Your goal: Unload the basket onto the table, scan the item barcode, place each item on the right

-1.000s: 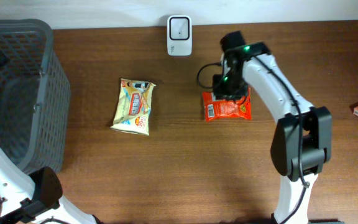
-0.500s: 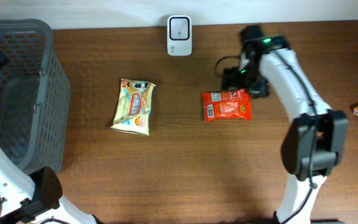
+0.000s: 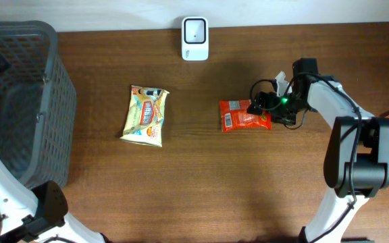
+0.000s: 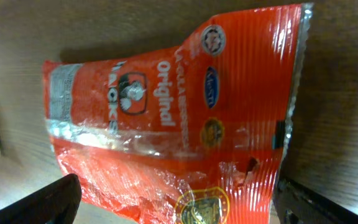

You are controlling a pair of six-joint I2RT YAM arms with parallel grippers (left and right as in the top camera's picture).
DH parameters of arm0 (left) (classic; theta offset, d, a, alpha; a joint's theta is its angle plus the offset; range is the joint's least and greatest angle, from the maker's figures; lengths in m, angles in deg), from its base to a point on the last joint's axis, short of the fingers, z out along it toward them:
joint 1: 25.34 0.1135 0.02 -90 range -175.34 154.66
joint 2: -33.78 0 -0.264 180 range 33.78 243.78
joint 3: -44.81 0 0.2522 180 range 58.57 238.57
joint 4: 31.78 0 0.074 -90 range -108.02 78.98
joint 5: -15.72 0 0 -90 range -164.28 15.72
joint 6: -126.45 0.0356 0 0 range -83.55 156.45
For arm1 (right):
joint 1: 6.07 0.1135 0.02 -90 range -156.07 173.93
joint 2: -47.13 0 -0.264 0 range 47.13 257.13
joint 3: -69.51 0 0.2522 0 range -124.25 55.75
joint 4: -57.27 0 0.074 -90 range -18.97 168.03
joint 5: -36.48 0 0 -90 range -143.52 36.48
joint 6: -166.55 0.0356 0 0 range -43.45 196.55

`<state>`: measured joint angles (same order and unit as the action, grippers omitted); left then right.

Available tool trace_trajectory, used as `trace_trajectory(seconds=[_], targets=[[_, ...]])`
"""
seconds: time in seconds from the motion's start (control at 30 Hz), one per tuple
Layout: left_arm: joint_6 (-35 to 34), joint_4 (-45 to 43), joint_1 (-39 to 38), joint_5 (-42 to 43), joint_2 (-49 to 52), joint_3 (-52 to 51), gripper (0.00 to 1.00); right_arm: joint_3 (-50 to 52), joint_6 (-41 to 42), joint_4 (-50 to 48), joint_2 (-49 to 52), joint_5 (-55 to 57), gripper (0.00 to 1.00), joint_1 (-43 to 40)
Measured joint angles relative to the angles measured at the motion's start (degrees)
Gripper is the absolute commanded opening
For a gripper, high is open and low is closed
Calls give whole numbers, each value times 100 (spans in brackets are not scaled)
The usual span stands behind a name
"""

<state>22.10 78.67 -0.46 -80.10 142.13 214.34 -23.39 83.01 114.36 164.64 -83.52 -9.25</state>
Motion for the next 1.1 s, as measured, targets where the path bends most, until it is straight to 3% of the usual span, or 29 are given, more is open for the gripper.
trace_trajectory(seconds=[0.07,0.13,0.17,0.2,0.3,0.4,0.5,0.6,0.67,0.77,0.93,1.1], targets=[[0,0,0,0,0,0,99,173,151,-289,-81,-103,80,0],[0,0,0,0,0,0,99,297,232,-555,-98,-157,52,-4],[0,2,0,0,0,0,99,376,264,-717,-96,-162,13,-7],[0,0,0,0,0,0,99,501,330,-837,-76,-184,4,-7],[0,0,0,0,0,0,99,610,553,-850,13,-140,4,-7],[0,2,0,0,0,0,99,492,752,-299,24,-140,21,-76],[0,-2,0,0,0,0,99,39,822,826,48,-127,77,-341],[0,0,0,0,0,0,99,-337,186,1832,42,-671,99,-400],[0,0,0,0,0,0,99,-337,-175,1996,42,-852,99,-201],[0,0,0,0,0,0,99,-293,-46,1663,42,-1014,99,188],[0,0,0,0,0,0,99,-76,1517,374,42,-1108,99,706],[0,0,0,0,0,0,99,-50,2632,-162,42,-1058,99,970]])
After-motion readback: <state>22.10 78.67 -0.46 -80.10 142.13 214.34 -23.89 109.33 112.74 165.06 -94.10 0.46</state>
